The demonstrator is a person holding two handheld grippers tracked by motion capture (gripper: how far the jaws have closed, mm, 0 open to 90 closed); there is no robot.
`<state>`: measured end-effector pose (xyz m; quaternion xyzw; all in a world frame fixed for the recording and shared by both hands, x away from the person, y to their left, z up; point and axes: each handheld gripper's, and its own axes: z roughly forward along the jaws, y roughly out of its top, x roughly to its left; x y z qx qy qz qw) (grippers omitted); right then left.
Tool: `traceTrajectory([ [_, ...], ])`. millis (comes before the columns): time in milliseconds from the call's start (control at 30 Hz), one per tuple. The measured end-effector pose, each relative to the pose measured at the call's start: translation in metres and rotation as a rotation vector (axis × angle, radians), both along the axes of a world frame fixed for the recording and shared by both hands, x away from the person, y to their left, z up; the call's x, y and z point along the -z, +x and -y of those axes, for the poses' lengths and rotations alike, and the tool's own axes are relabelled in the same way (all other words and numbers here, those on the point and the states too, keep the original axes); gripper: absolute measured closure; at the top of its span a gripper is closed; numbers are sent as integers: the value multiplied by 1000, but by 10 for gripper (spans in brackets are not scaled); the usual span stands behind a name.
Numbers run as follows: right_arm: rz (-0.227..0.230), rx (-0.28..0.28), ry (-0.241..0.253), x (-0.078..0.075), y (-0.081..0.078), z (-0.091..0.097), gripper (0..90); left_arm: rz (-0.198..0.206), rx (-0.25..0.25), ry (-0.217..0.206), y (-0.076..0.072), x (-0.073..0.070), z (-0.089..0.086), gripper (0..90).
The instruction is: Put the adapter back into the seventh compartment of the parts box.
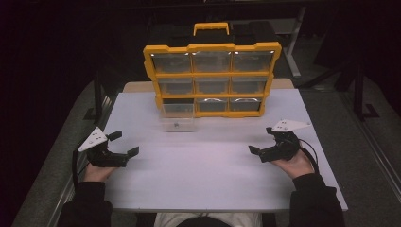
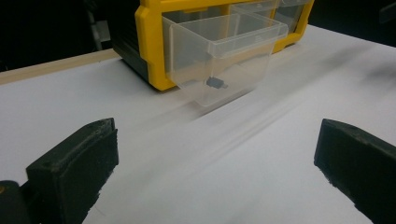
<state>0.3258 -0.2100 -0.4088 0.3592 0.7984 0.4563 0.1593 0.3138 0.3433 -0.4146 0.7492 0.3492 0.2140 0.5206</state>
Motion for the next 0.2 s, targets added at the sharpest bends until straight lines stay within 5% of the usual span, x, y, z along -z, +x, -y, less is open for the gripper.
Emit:
traceTrajectory([
  [200, -9, -6, -18, 12, -11, -1, 0, -6, -1, 6, 0, 0, 0, 0],
])
